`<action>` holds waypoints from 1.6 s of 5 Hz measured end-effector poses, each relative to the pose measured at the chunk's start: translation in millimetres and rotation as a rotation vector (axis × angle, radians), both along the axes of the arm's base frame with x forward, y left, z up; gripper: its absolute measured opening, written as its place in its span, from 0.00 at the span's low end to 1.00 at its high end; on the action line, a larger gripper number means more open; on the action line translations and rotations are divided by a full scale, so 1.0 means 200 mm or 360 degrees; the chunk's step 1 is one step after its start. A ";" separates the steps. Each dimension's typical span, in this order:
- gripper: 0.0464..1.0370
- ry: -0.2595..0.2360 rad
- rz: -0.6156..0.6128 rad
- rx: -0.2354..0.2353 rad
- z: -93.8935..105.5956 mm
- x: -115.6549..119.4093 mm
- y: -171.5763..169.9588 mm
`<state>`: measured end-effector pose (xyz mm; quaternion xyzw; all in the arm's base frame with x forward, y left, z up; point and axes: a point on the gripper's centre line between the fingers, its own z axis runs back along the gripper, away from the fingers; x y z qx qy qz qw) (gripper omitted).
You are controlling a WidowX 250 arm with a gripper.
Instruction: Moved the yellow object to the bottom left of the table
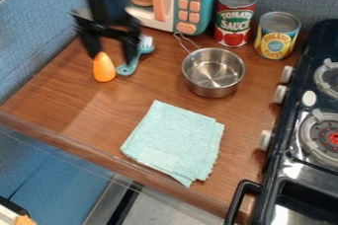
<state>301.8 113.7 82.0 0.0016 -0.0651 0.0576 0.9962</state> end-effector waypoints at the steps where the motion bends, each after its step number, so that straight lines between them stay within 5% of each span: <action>1: 0.96 0.0041 0.0013 0.0029 -0.06 0.05 0.09; 4: 0.96 0.0198 0.0174 0.0095 -0.36 0.19 0.26; 5: 0.91 0.0224 0.0163 0.0151 -0.39 0.24 0.25; 6: 0.63 0.0235 0.0151 0.0164 -0.40 0.23 0.20; 7: 0.60 0.0203 0.0149 0.0149 -0.32 0.18 0.16; 8: 0.60 0.0026 0.0162 0.0119 -0.09 0.12 0.09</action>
